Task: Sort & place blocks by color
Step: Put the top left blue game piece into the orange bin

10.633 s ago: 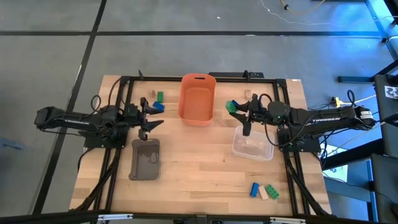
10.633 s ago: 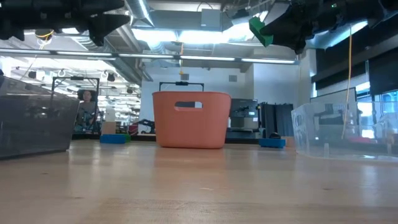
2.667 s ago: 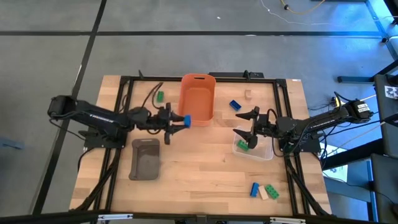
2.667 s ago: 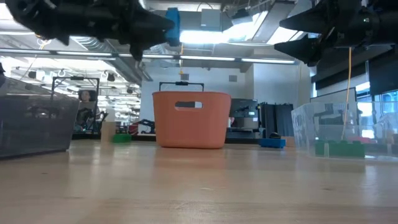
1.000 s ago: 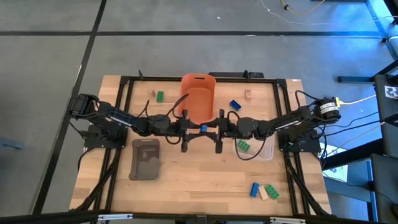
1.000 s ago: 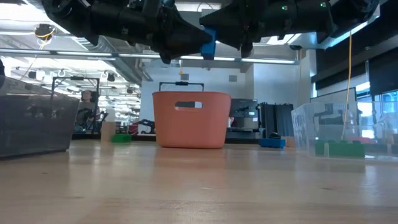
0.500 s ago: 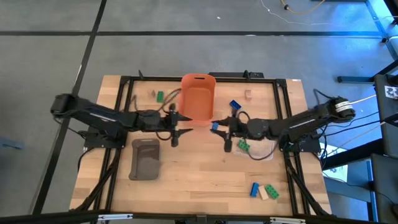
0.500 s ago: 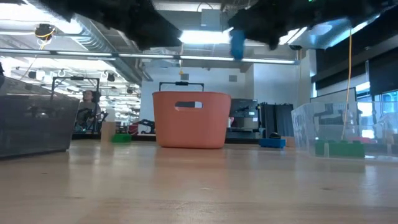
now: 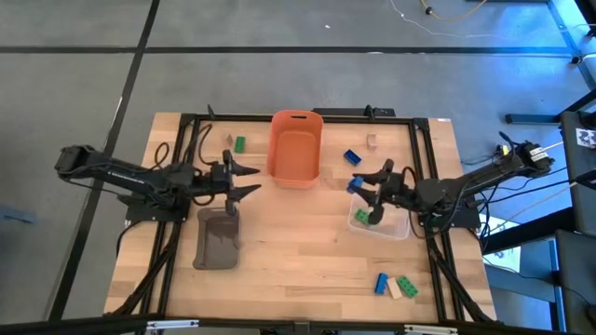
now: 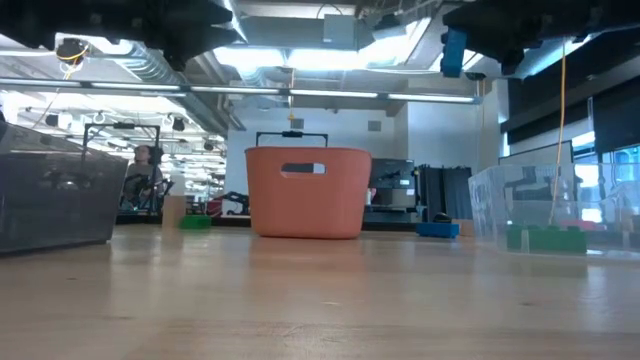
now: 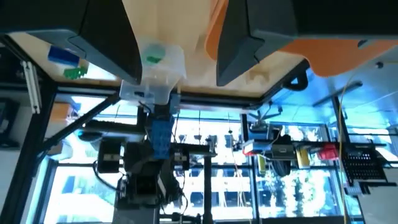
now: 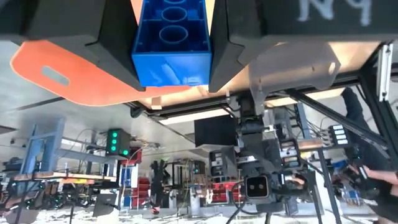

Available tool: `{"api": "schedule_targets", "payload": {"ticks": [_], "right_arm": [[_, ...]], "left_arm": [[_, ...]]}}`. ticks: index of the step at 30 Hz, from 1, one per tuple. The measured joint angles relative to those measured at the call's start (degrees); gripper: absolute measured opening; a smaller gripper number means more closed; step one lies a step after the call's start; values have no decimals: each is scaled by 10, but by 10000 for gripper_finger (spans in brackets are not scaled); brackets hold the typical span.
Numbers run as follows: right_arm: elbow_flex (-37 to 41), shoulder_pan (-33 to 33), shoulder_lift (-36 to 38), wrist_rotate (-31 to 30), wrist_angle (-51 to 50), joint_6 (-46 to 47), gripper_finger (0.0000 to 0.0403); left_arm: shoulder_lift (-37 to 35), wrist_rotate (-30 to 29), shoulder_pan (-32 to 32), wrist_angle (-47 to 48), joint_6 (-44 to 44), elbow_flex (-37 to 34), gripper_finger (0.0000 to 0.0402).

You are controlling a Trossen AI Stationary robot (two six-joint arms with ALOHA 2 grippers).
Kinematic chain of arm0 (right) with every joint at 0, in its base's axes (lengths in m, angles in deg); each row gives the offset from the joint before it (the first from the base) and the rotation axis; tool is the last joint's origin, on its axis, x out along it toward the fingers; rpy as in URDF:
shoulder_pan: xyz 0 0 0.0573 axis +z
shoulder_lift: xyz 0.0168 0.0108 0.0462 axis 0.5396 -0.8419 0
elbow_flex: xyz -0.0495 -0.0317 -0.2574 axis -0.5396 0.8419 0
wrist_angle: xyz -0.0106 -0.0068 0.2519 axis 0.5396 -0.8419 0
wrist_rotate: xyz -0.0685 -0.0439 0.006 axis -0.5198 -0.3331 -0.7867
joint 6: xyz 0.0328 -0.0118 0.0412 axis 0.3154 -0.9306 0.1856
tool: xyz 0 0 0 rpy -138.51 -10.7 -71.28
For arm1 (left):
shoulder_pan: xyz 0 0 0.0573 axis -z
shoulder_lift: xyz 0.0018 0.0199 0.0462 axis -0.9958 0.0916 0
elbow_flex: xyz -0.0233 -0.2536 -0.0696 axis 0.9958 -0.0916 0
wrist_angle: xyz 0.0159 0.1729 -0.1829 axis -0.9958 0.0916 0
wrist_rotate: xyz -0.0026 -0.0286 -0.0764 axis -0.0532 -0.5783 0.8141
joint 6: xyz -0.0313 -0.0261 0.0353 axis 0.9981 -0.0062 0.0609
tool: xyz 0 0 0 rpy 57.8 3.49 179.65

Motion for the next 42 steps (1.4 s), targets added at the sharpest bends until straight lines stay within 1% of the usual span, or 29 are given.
{"api": "schedule_targets", "payload": {"ticks": [14,16,18,20,24,25,27,30,34,37,42], "right_arm": [[0,0,-3,-2,-1,-2,140],[0,-10,-13,-4,10,1,140],[0,-36,-41,-13,37,3,140],[0,-70,-86,-9,91,3,140],[-4,-153,-200,78,222,3,140],[-10,-173,-229,92,249,3,140],[-34,-208,-286,101,285,3,140],[-84,-243,-365,113,278,3,140],[-155,-268,-450,155,263,2,140],[-199,-283,-483,155,186,2,140],[-251,-291,-494,154,74,6,140]], "left_arm": [[3,0,0,0,1,0,199],[3,0,0,-3,1,0,199],[3,0,0,-9,1,0,199],[3,1,0,-17,1,0,199],[3,1,0,-16,1,0,199],[3,1,0,-16,1,0,199],[3,1,0,-16,1,0,199],[3,1,-1,-20,-11,0,199],[3,0,-1,-25,-19,0,199],[3,1,-1,-25,-19,0,199],[3,0,-1,-24,-19,0,199]]}}
